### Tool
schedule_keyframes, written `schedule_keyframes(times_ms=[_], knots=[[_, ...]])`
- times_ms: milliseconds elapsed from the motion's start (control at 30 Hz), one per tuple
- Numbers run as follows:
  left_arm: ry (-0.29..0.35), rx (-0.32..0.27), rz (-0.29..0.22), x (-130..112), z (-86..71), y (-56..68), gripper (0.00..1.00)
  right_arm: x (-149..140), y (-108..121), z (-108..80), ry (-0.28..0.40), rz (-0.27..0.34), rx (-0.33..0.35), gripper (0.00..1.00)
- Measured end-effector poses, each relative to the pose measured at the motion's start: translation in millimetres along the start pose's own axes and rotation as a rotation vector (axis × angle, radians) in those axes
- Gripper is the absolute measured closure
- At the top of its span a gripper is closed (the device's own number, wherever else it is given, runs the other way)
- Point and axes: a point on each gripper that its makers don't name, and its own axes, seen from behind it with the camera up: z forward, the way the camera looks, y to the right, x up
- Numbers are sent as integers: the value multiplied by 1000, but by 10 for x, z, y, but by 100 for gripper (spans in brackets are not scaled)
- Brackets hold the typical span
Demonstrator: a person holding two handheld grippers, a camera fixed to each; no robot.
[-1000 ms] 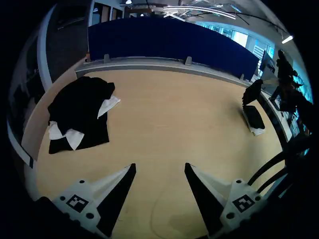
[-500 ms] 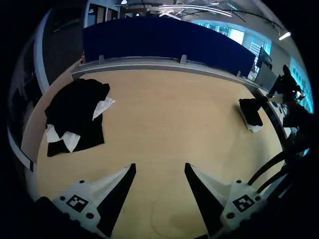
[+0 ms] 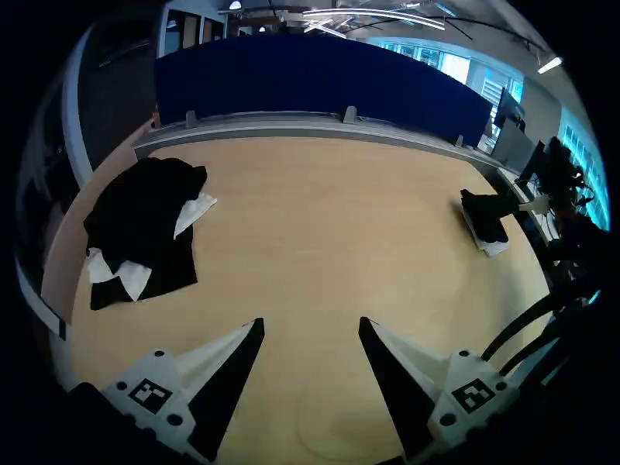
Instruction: Fold towel
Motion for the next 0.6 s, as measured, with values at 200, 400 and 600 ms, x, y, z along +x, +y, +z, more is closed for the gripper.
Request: schedule_keyframes(times_ms=[200,400,600], knots=[[1,-1,-2,-10,-14,20,10,379,83,7,32,-30,-7,96],[-1,10,-2,-30,-30,-6,10,880,184,55,58,-66,-13,96],[-2,22,-13,-38,-50,-39,10,1262,175,155,54,-135,-1,96]])
